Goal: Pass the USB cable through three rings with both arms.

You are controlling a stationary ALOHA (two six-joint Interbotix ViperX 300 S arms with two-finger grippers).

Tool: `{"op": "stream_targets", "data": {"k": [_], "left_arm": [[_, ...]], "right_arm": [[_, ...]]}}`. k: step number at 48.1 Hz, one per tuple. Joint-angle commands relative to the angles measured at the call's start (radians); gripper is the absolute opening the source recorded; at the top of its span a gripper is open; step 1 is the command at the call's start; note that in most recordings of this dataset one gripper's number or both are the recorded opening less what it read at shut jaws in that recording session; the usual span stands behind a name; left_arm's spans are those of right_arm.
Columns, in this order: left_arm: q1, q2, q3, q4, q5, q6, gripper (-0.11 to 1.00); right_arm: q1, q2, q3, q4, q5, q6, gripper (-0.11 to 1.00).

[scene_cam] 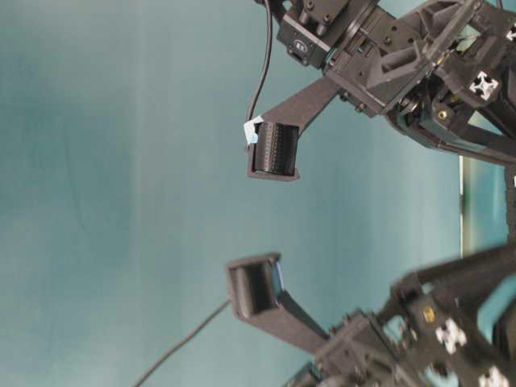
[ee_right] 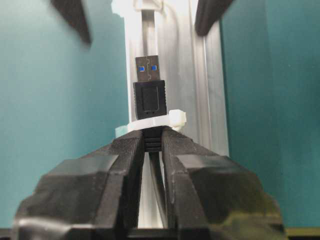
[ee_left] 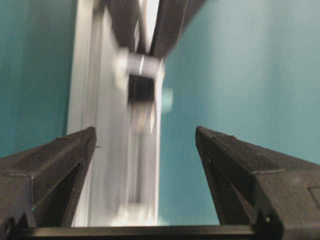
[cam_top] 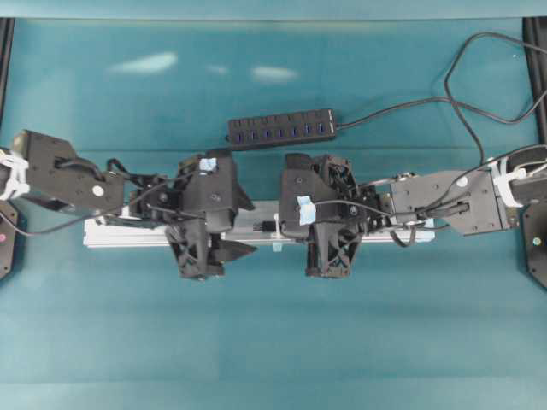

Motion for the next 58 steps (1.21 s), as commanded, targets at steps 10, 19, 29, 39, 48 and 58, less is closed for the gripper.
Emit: {"op": "stream_targets", "data": {"k": [10,19,29,39,48,58], "left_arm": [[-0.002,0.048,-0.051,0.002,-0.017,0.000,0.89],[-0.002,0.072,-0.080,0.000,-0.021,0.000,0.87],[-0.002,0.078,-0.080,0.002,-0.020,0.000,0.70],[-0.002,0.078,-0.072,0.002,-0.014,0.002,0.36],[-0.002,0.078,-0.074,0.002,-0.020,0.002,0.23],[-0.005,0.074,-0.069,0.000,-0.012,0.002,0.23]], "right_arm": [[0.006,-0.006,-0.015,0.000,-0.012,0.008,-0.06],[0.005,-0.006,-0.015,0.000,-0.012,0.008,-0.06],[0.005,-0.006,-0.015,0.000,-0.012,0.008,-0.06],[0.005,-0.006,-0.015,0.000,-0.012,0.008,-0.06],[0.005,-0.006,-0.015,0.000,-0.008,0.008,-0.06],[0.006,-0.006,-0.014,0.003,0.025,0.009,-0.06]]}}
